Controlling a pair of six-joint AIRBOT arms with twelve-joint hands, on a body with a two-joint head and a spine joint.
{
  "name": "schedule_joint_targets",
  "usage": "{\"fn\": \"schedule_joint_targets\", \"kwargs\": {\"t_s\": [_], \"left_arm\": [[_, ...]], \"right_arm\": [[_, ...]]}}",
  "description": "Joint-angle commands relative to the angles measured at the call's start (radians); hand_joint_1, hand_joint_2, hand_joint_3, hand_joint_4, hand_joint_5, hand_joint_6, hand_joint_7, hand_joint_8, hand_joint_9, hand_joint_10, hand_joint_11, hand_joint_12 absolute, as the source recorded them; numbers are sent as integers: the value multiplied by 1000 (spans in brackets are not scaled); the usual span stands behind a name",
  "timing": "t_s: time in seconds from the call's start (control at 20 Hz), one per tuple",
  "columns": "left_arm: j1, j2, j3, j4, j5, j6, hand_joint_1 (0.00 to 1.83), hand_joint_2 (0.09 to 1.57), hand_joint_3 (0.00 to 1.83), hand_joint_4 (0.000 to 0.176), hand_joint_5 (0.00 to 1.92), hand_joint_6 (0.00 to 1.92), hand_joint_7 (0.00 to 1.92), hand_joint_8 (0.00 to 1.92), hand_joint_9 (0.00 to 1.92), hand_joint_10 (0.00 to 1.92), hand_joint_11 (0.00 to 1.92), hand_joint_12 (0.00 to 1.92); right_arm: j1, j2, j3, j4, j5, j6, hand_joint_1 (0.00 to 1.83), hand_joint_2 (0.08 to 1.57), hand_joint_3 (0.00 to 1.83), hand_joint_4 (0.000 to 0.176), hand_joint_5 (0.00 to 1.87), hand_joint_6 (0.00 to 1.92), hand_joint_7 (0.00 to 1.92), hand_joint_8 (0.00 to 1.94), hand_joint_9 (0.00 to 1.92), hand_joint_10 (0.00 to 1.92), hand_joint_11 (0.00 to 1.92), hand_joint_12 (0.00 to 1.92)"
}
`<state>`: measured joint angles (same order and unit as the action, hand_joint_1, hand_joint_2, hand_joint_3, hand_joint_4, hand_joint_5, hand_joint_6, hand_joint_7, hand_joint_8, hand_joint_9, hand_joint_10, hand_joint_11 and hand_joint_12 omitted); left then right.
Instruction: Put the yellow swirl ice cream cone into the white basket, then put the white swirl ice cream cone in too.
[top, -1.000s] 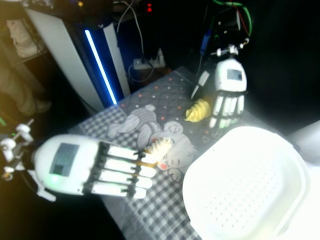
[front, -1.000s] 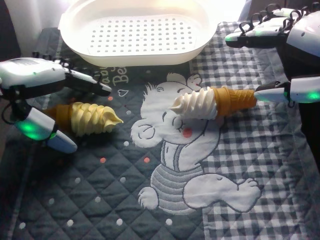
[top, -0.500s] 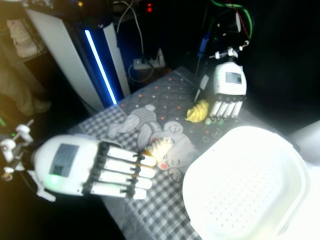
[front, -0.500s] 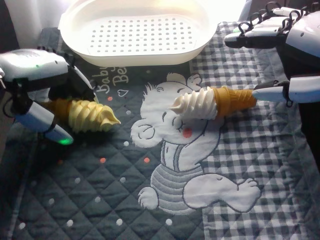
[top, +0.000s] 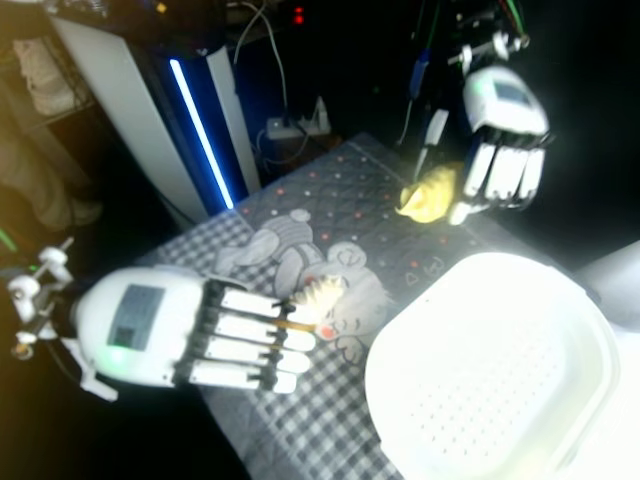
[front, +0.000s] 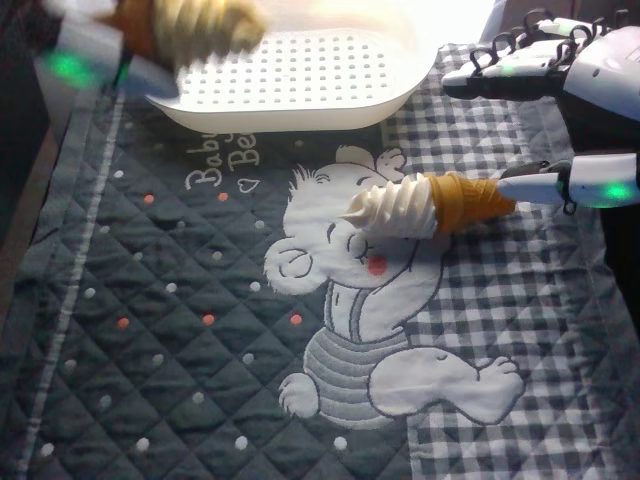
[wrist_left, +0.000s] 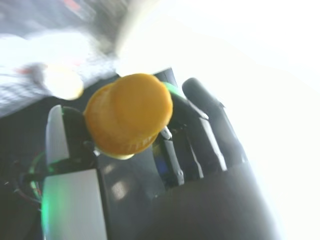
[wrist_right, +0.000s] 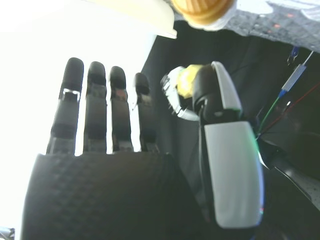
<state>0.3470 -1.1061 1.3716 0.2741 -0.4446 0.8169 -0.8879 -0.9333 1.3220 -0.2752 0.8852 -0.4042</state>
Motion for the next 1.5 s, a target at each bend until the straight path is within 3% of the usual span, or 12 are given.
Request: {"fn": "schedule_joint_targets", "kwargs": {"t_s": [0.0, 0.25, 0.35, 0.4, 0.5, 0.6, 0.65, 0.75, 0.85, 1.05, 1.35, 1.45], "left_arm": [[-14, -11, 17, -24, -35, 1, 1280, 1088, 1, 0, 1292, 160, 930, 1310, 915, 1314, 843, 1547], [-83, -237, 283, -3, 223, 1, 1284, 1027, 0, 0, 1242, 373, 1168, 836, 1060, 641, 836, 1103], [-82, -302, 366, -1, 298, 2, 1263, 1083, 0, 0, 1139, 535, 1000, 1131, 959, 719, 740, 1294], [-80, -331, 400, -1, 324, 2, 1203, 1052, 0, 0, 1140, 661, 712, 1336, 723, 1410, 680, 1750], [-77, -368, 441, -1, 354, 2, 1182, 1056, 1, 0, 1107, 751, 519, 1611, 611, 1897, 751, 1914], [-75, -378, 449, -1, 363, 2, 1135, 1086, 2, 0, 1036, 878, 475, 1430, 525, 1767, 595, 1921], [-75, -380, 449, 0, 362, 2, 1077, 1102, 3, 28, 995, 949, 555, 1043, 577, 1346, 526, 1697], [-75, -380, 447, 0, 356, 2, 955, 1020, 0, 0, 856, 102, 691, 486, 634, 924, 519, 1460], [-75, -365, 425, 1, 334, 2, 928, 1004, 0, 0, 756, 5, 684, 312, 551, 865, 445, 1463], [-76, -319, 352, 30, 288, 3, 727, 1025, 0, 106, 398, 0, 432, 1, 473, 22, 216, 744], [-15, -138, 140, -37, 64, 6, 484, 957, 0, 162, 178, 0, 118, 0, 130, 0, 1, 794], [23, -28, 15, -86, -68, 46, 489, 956, 0, 176, 83, 10, 13, 10, 11, 0, 0, 350]], "right_arm": [[14, -2, 6, 41, 110, 3, 720, 1152, 0, 69, 350, 0, 348, 0, 351, 2, 84, 812], [14, -20, 19, 31, 111, 8, 746, 1144, 0, 29, 379, 9, 356, 3, 353, 4, 66, 823], [14, -33, 27, 24, 111, 10, 773, 1135, 0, 5, 402, 1, 371, 1, 385, 4, 134, 755], [14, -37, 28, 21, 111, 13, 748, 1136, 0, 0, 405, 0, 372, 0, 396, 1, 178, 692], [14, -43, 30, 11, 111, 21, 776, 1124, 0, 0, 420, 5, 388, 6, 410, 5, 190, 672], [14, -49, 32, 6, 111, 21, 717, 1117, 0, 22, 397, 0, 378, 1, 411, 4, 214, 679], [14, -52, 34, 6, 112, 21, 679, 1118, 0, 14, 410, 5, 383, 3, 411, 3, 210, 680], [14, -57, 36, 5, 112, 21, 687, 1122, 0, 0, 420, 6, 390, 4, 416, 3, 214, 682], [14, -58, 35, 4, 112, 22, 701, 1127, 2, 10, 413, 2, 385, 0, 410, 0, 203, 676], [14, -58, 35, 5, 112, 31, 685, 1124, 0, 30, 414, 1, 395, 3, 433, 6, 250, 674], [14, -55, 30, 8, 128, 59, 687, 1125, 0, 19, 408, 6, 404, 2, 408, 2, 173, 660], [14, -51, 22, 12, 158, 69, 513, 1101, 0, 70, 369, 0, 404, 0, 457, 16, 265, 700]]}}
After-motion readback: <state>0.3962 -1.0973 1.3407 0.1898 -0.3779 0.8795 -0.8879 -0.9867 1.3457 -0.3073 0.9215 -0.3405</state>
